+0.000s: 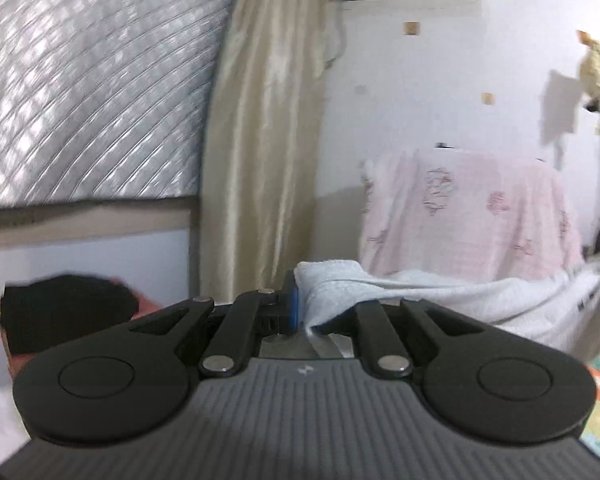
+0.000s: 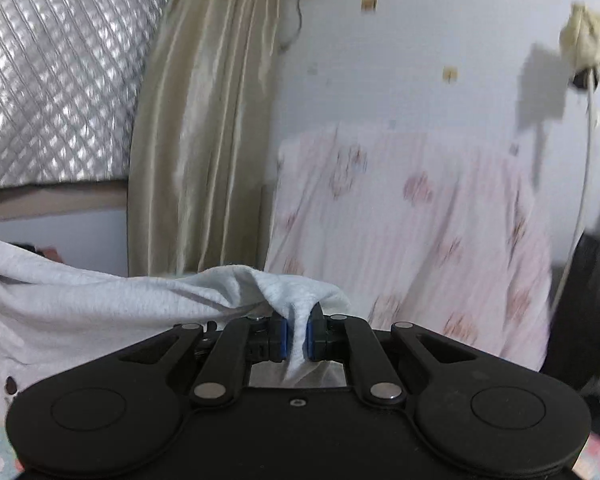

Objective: Fold clothes

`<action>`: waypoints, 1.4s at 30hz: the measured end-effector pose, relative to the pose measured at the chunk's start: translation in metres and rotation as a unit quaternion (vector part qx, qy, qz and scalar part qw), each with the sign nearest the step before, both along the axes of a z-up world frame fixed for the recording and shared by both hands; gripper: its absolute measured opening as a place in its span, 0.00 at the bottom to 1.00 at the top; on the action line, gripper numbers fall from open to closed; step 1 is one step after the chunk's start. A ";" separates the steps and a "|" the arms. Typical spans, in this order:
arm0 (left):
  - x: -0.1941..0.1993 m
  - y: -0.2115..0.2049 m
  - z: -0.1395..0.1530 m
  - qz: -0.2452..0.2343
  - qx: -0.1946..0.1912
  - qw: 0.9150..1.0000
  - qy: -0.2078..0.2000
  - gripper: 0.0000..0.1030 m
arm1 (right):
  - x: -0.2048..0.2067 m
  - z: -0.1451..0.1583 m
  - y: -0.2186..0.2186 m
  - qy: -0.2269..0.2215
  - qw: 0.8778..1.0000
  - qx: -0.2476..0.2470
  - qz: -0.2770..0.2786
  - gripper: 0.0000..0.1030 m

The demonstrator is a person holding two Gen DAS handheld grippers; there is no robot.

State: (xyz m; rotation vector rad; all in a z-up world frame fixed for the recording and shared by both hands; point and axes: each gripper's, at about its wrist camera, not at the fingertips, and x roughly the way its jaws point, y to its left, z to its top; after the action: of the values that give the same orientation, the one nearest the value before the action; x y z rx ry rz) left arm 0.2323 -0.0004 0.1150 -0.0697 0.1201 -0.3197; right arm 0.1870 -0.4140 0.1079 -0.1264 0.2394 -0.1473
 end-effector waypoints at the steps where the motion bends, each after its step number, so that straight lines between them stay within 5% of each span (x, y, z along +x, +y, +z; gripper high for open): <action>1: -0.005 0.001 0.010 -0.007 0.001 1.000 -0.006 0.07 | -0.008 0.013 -0.001 -0.006 1.000 -0.005 0.002 0.09; 5: -0.036 0.015 0.050 -0.035 -0.012 0.999 -0.028 0.07 | -0.037 0.065 -0.002 -0.022 1.000 -0.017 0.011 0.09; 8: -0.033 0.022 0.074 -0.021 -0.003 1.000 -0.011 0.07 | -0.047 0.098 -0.013 0.010 0.998 0.019 0.059 0.09; 12: 0.020 0.021 0.078 0.005 -0.007 0.999 0.052 0.07 | -0.019 0.099 -0.018 0.042 0.996 0.011 0.083 0.09; 15: 0.083 0.008 0.050 0.036 0.018 0.994 0.101 0.11 | 0.038 0.071 -0.012 0.047 0.997 -0.028 0.051 0.10; 16: 0.100 0.003 0.034 0.054 0.036 0.990 0.123 0.14 | 0.060 0.058 -0.011 0.035 0.998 -0.035 0.032 0.19; 17: 0.117 -0.002 0.018 0.071 0.055 0.985 0.144 0.26 | 0.079 0.043 -0.011 0.026 0.999 -0.040 0.002 0.46; 18: 0.134 -0.007 0.001 0.089 0.074 0.980 0.165 0.42 | 0.096 0.027 -0.011 0.021 0.998 -0.044 -0.032 0.59; 19: 0.152 -0.012 -0.015 0.106 0.092 0.972 0.186 0.44 | 0.114 0.007 -0.011 0.038 0.996 -0.044 -0.066 0.67; 24: 0.120 0.008 -0.128 0.043 0.049 0.962 0.267 0.54 | 0.126 -0.111 -0.018 0.162 0.985 0.025 -0.053 0.67; 28: 0.074 0.021 -0.210 0.019 0.027 0.949 0.312 0.54 | 0.073 -0.195 -0.035 0.211 0.972 0.104 -0.021 0.67; 31: 0.068 0.017 -0.239 -0.025 0.030 0.928 0.371 0.54 | 0.035 -0.230 -0.043 0.228 0.957 0.177 0.008 0.67; 33: 0.064 0.010 -0.240 -0.037 0.051 0.925 0.375 0.55 | 0.014 -0.249 -0.042 0.235 0.947 0.216 0.030 0.67; 35: 0.062 0.010 -0.240 -0.046 0.040 0.926 0.372 0.65 | 0.000 -0.258 -0.031 0.241 0.939 0.241 0.057 0.67; 38: 0.071 0.019 -0.251 -0.049 0.002 0.917 0.395 0.68 | -0.014 -0.271 -0.013 0.253 0.928 0.257 0.093 0.67; 42: 0.085 0.031 -0.274 -0.029 -0.031 0.914 0.403 0.68 | -0.019 -0.285 0.011 0.213 0.951 0.214 0.068 0.75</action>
State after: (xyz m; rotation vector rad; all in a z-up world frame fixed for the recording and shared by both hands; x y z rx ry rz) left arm 0.3174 0.0311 -0.1587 -0.2609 0.9366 -0.3391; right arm 0.1683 -0.4026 -0.1769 0.2618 0.6855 0.0750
